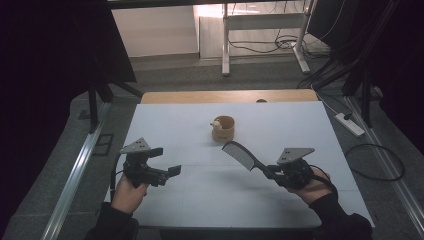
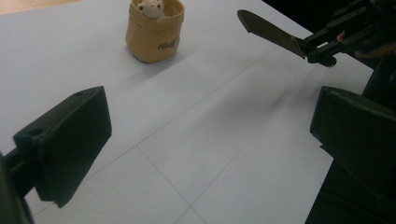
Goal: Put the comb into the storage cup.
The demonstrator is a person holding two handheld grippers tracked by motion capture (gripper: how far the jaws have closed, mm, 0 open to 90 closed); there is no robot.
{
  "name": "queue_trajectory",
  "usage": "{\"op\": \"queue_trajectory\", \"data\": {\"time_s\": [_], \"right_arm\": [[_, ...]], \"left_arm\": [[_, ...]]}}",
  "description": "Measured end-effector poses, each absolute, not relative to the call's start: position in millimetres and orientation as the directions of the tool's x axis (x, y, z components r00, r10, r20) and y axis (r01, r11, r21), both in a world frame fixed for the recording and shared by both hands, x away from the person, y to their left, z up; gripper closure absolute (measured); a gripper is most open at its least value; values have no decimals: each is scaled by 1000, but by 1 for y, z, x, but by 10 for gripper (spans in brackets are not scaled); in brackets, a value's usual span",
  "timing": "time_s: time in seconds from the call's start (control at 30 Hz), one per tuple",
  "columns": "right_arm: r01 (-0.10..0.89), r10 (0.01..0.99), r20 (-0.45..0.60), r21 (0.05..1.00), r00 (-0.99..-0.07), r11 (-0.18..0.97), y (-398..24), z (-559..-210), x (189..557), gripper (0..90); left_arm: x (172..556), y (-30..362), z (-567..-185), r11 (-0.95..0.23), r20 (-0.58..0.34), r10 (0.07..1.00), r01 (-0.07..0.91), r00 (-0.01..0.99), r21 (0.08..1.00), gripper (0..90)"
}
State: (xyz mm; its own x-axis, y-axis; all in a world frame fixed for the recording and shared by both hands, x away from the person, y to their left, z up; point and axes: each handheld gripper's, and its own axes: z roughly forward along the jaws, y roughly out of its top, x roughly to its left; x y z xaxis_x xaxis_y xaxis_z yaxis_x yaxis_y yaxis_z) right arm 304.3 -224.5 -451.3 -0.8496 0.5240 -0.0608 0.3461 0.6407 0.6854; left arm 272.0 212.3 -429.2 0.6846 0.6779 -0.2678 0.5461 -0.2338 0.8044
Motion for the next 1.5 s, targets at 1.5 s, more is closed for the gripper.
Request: {"op": "queue_trajectory", "data": {"time_s": [1.5], "right_arm": [[254,488,-118,735,-865,628,-216,-443,295,725]], "left_arm": [[327,169,-410,-267,-307,584,534,752,802,0]]}}
